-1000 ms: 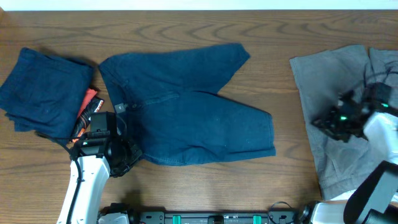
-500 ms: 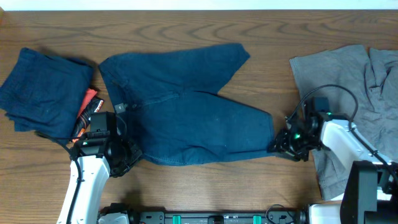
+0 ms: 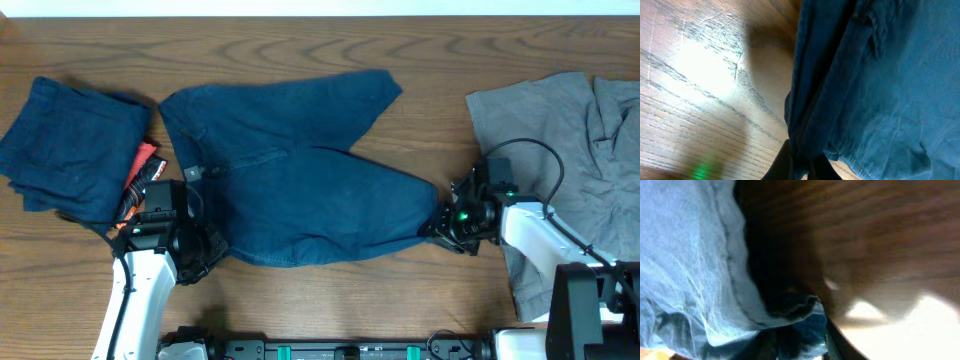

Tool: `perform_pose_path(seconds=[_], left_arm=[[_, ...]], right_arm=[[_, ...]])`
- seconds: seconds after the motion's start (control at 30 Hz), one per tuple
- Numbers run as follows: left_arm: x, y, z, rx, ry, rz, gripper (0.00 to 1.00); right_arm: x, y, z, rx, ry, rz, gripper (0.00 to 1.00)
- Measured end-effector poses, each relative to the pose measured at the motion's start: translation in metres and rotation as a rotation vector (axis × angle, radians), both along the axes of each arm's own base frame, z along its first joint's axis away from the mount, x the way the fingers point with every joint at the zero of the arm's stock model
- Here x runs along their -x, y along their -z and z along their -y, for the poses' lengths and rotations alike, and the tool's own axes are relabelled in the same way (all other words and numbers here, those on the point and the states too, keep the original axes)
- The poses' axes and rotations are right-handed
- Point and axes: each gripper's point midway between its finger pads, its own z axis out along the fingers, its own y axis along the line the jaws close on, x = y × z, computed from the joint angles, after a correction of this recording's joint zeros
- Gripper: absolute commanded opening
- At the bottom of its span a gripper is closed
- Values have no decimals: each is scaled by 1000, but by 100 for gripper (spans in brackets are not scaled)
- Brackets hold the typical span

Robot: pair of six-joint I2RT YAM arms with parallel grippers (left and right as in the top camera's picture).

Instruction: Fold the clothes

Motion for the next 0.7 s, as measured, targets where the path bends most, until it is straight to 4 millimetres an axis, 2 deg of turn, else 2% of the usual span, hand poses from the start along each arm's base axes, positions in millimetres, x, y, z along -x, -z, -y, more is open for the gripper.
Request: perform_pose_path(seconds=[0.27,0.4,0.5,0.7], left_arm=[[2,0,2,7,18,-2,6],[8,-2,12,61,61,-16,6],[20,-5,26,141,104,-52,6],[58,-26,59,339,192,-128,6]], right_arm=[[1,2,1,9,55,-25,1],[-1,-2,27,55,123,-62,1],[-9,-22,50,75,175,-59,1],[-29,-96,87,131,209,90,1]])
